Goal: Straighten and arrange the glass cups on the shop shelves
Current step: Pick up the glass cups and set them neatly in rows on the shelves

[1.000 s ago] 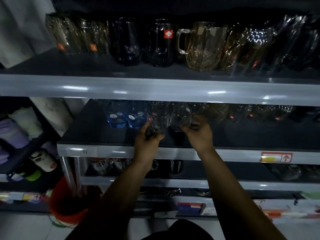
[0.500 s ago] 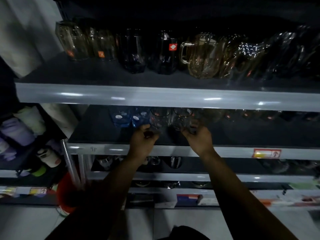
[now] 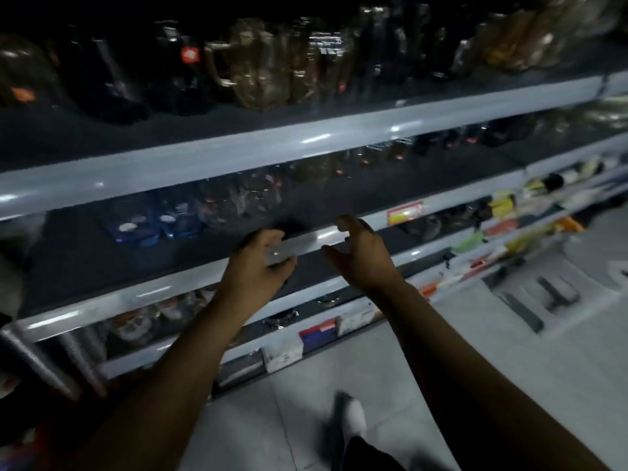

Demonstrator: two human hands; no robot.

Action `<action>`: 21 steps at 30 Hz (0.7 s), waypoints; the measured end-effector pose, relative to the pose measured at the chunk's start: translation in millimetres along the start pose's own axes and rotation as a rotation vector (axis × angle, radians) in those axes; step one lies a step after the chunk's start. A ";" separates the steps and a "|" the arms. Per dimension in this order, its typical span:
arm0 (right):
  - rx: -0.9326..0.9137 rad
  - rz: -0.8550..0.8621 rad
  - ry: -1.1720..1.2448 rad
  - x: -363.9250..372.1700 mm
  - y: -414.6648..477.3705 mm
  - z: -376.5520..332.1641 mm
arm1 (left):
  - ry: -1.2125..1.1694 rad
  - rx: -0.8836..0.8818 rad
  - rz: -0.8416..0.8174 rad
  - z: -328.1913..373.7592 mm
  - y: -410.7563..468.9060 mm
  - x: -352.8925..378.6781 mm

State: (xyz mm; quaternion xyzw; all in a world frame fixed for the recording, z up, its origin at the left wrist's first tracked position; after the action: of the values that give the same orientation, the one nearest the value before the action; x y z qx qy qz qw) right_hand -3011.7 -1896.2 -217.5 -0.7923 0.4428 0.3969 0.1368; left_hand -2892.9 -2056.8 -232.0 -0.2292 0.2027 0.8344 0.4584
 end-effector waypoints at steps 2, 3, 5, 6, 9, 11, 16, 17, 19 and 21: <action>0.047 0.035 -0.004 -28.9 -12.2 26.7 | -0.037 0.009 -0.040 22.3 1.4 29.8; 0.067 0.059 -0.009 -46.0 -17.7 41.2 | -0.064 0.009 -0.069 35.7 2.3 46.4; 0.099 0.131 -0.024 -83.2 -26.2 71.8 | -0.104 0.027 -0.127 64.1 8.1 84.0; 0.113 0.164 -0.028 -102.8 -29.9 88.1 | -0.114 0.037 -0.150 79.7 12.3 104.5; 0.141 0.234 -0.024 -160.8 -37.5 136.5 | -0.142 0.083 -0.188 133.1 25.4 167.9; 0.151 0.282 -0.002 -198.7 -41.3 172.5 | -0.150 0.110 -0.199 169.3 34.2 209.8; 0.253 0.321 -0.006 -287.4 -53.6 265.5 | -0.200 0.136 -0.236 252.5 61.9 304.9; 0.278 0.319 -0.001 -301.6 -53.3 283.7 | -0.203 0.145 -0.242 266.7 68.2 321.7; 0.311 0.335 0.015 -327.3 -48.9 316.2 | -0.215 0.150 -0.256 289.1 81.3 353.9; 0.342 0.352 0.030 -347.6 -41.8 343.4 | -0.224 0.146 -0.270 307.5 91.9 382.1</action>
State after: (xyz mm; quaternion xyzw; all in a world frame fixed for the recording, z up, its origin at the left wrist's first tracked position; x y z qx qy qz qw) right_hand -3253.9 -1471.1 -184.8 -0.6741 0.6367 0.3221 0.1909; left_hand -3213.5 -1677.0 -187.5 -0.1262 0.1777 0.7687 0.6013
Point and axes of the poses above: each hand's wrist, its own y-axis towards the middle knuckle, its own x-axis out of the palm, z = x × y, the point moved 7 cm from there along y, towards the middle knuckle, and after that the axes turned 2 degrees about -y, right-handed, at the moved point
